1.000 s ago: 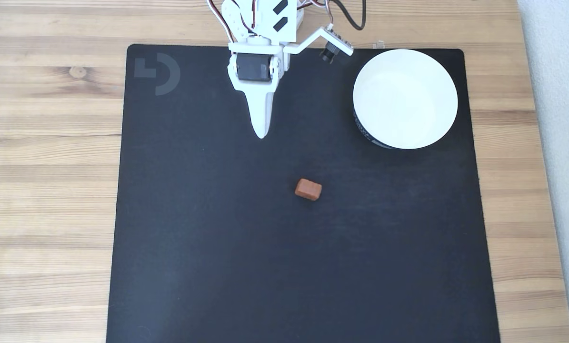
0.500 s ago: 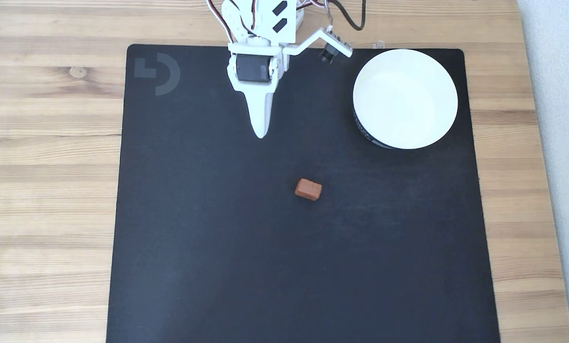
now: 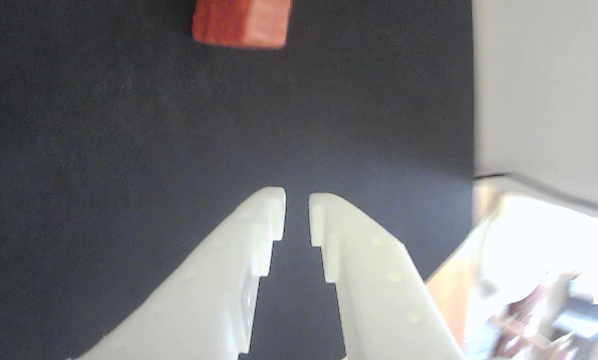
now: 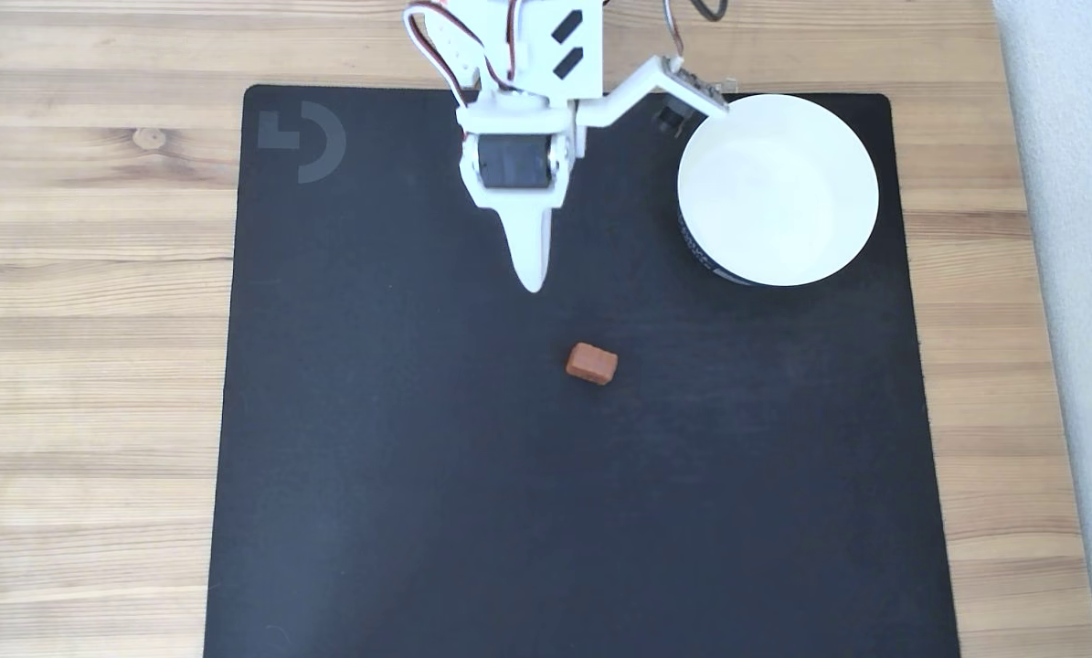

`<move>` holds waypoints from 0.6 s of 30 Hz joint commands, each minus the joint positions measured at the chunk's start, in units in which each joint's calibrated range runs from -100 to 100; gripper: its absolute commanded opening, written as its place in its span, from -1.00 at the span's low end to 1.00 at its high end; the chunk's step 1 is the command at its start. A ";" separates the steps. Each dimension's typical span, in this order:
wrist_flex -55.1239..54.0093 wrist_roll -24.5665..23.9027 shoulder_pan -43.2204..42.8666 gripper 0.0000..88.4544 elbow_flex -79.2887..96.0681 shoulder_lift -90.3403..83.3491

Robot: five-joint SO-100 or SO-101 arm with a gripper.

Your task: Pick up the toy and place it on the plate

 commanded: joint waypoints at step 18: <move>-0.43 -2.96 -8.90 -0.95 -47.88 47.07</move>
